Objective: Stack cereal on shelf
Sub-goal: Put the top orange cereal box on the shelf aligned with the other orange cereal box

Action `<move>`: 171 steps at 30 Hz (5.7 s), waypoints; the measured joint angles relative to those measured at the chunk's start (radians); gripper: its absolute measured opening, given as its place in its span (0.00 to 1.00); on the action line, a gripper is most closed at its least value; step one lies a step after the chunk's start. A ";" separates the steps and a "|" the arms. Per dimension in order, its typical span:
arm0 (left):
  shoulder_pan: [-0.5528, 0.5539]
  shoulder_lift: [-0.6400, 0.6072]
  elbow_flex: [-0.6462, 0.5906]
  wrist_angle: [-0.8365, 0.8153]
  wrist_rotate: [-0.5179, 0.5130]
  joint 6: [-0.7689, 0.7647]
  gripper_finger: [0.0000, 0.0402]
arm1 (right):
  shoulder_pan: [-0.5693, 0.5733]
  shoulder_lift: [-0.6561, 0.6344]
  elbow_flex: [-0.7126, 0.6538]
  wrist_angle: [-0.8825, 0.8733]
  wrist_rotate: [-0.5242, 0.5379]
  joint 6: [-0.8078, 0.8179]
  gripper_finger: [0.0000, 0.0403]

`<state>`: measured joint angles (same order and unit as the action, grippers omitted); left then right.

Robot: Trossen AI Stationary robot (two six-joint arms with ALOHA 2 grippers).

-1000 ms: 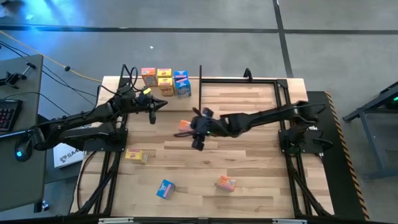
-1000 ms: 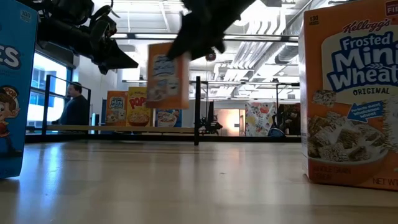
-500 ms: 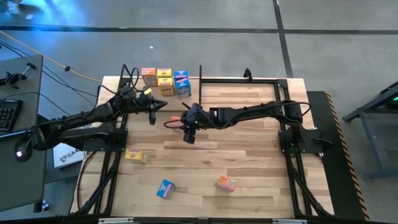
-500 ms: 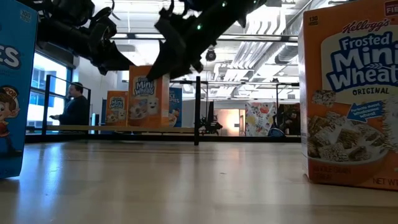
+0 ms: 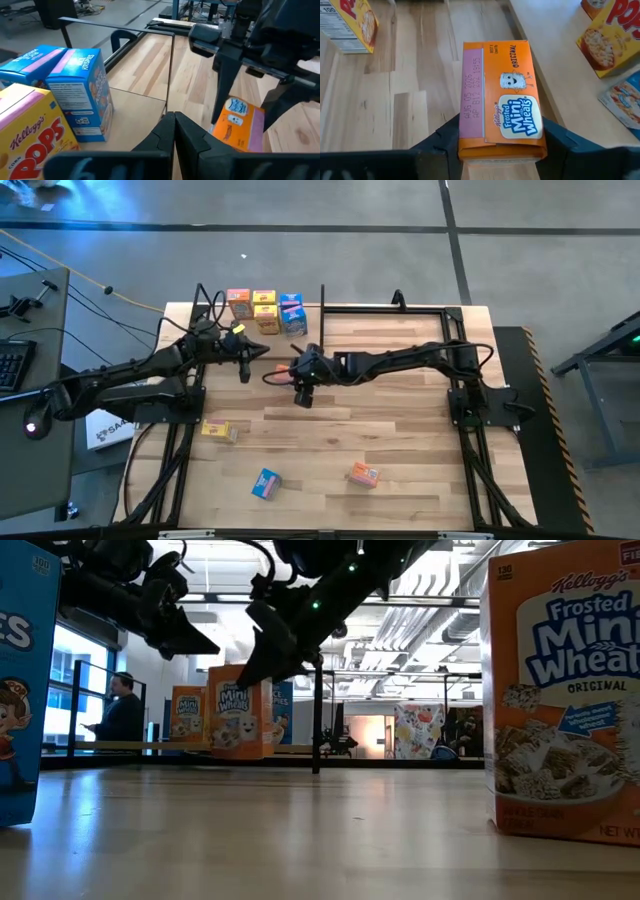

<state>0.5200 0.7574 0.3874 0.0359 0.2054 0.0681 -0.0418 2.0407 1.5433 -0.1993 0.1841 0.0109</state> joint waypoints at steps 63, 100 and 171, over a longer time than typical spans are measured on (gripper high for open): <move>-0.279 0.625 0.657 -0.652 -0.072 0.157 0.72 | 0.072 -0.593 -0.856 0.533 -0.040 -0.029 0.04; -0.304 0.752 0.690 -0.806 -0.243 0.261 0.39 | 0.072 -0.592 -0.856 0.533 -0.042 -0.041 0.04; 0.268 0.407 0.639 -1.050 -0.406 0.505 0.39 | 0.082 -0.589 -0.855 0.538 -0.090 -0.037 0.04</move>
<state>0.7876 1.1647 1.0264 -1.0138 -0.2002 0.5728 0.0402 1.4513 0.6884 0.3385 0.0937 -0.0263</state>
